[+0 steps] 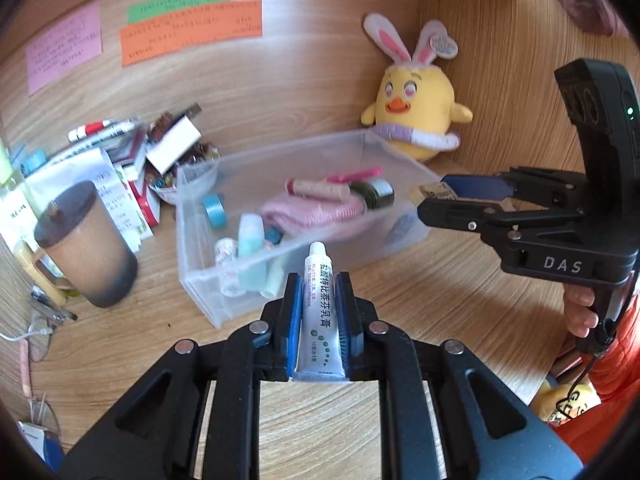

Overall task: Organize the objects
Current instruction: 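Lower both held items into the clear box and open both tools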

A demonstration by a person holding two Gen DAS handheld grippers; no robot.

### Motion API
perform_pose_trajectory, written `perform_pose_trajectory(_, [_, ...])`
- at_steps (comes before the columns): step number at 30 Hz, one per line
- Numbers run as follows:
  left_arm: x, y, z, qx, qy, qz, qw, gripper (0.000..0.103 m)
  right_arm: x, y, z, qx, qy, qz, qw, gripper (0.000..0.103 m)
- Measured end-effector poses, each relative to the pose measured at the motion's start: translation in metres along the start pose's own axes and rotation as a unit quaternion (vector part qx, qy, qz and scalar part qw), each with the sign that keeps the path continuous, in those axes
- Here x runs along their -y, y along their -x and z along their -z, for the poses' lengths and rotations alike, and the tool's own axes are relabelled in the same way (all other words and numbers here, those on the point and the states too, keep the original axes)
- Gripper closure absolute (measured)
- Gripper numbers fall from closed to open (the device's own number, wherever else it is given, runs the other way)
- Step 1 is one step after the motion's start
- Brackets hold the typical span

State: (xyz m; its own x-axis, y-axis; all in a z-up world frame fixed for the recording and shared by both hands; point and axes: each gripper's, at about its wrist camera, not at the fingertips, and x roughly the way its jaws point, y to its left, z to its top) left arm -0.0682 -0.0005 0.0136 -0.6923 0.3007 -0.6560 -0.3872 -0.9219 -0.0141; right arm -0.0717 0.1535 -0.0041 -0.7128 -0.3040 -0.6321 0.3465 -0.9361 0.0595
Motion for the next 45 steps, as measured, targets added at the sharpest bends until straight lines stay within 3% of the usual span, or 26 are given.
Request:
perform_pose_trajectory(5, [-0.013,0.008,-0.013,0.027,0.016,-0.021,0.9993,0.087,-0.005,0.002,-0.013,0.016,0.003,-0.004,1.000,0.062])
perform_pose_trajectory(10, [-0.031,0.003,-0.023,0.030,0.040,-0.035,0.9981,0.087,-0.008,-0.004,-0.026,0.019,0.005,-0.013,1.000,0.061])
perform_pose_trajectory(24, [-0.057,-0.044,-0.036,-0.022,0.087,-0.034,0.9954,0.087,-0.010,-0.053,-0.050,-0.017,0.006,-0.033,0.999,0.061])
perform_pose_trajectory(39, [-0.060,-0.068,-0.039,-0.039,0.093,-0.048,0.9937,0.087,-0.017,-0.091,-0.052,-0.055,0.013,-0.040,0.998,0.061])
perform_pose_trajectory(42, [-0.059,-0.066,-0.039,-0.035,0.094,-0.049,0.9937,0.079,-0.017,-0.089,-0.053,-0.058,0.014,-0.042,0.997,0.061])
perform_pose_trajectory(45, [-0.058,-0.061,-0.039,-0.026,0.097,-0.052,0.9936,0.064,-0.015,-0.081,-0.054,-0.052,0.012,-0.044,0.998,0.054])
